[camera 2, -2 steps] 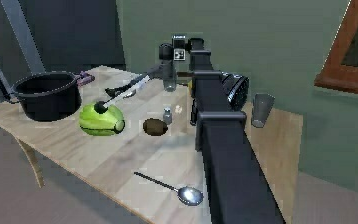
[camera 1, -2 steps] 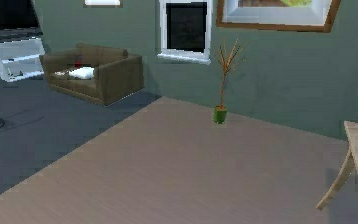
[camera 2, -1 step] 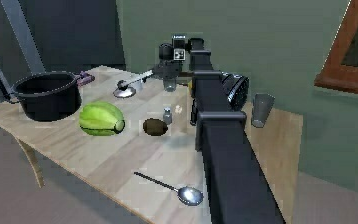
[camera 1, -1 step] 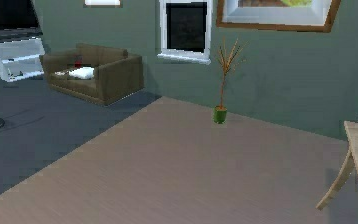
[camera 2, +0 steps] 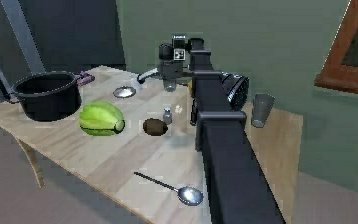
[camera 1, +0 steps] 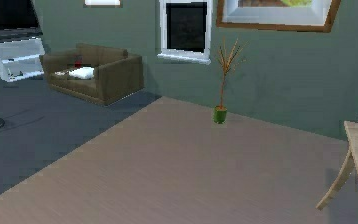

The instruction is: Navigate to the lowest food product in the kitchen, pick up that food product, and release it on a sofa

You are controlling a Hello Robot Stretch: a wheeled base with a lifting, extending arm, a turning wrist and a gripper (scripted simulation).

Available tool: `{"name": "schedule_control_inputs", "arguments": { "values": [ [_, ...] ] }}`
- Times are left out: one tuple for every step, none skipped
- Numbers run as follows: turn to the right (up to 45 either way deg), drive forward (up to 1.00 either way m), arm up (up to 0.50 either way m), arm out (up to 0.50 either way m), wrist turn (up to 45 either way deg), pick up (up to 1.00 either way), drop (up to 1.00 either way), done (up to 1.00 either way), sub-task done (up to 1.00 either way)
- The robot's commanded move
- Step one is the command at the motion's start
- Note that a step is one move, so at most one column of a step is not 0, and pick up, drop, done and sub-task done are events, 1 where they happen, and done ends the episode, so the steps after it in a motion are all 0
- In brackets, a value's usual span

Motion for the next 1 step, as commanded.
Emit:
{"name": "schedule_control_inputs", "arguments": {
  "values": [
    [0.0, 0.0, -0.26, 0.0, 0.0, 0.0, 0.0, 0.0, 0.0]
  ]
}}
